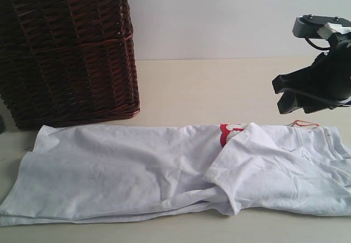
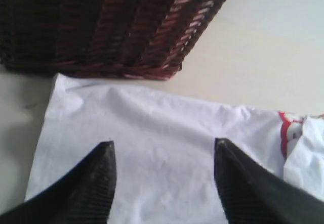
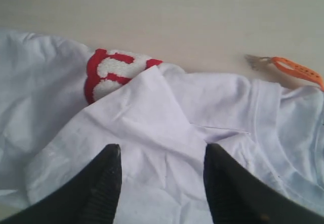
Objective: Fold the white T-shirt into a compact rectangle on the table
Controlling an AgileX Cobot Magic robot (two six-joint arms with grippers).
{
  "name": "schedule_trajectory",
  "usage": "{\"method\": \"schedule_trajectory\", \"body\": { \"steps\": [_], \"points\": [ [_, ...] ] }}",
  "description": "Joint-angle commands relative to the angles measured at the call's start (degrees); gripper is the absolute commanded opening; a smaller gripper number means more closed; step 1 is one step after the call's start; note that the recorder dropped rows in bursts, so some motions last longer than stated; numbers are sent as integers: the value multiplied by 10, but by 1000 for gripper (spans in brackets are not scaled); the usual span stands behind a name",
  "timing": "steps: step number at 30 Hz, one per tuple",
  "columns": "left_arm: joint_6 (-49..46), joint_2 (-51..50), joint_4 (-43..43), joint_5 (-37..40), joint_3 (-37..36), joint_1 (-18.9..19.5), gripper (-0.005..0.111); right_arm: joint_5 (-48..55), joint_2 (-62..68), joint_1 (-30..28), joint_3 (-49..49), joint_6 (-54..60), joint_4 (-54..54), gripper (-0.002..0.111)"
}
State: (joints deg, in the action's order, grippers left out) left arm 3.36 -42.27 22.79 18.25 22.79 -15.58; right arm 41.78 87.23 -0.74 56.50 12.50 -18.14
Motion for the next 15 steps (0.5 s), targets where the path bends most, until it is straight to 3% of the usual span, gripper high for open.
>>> {"method": "schedule_trajectory", "body": {
  "steps": [1, 7, 15],
  "points": [
    [3, -142, -5, 20, 45, 12, 47, 13, -6, 1, 5, 44, -50, 49],
    [-44, -328, -14, 73, 124, 81, 46, 14, -6, 1, 5, 60, -70, 49],
    [-98, -464, -5, 97, 181, 159, 46, 15, -6, 1, 5, 69, -78, 49]
  ]
}}
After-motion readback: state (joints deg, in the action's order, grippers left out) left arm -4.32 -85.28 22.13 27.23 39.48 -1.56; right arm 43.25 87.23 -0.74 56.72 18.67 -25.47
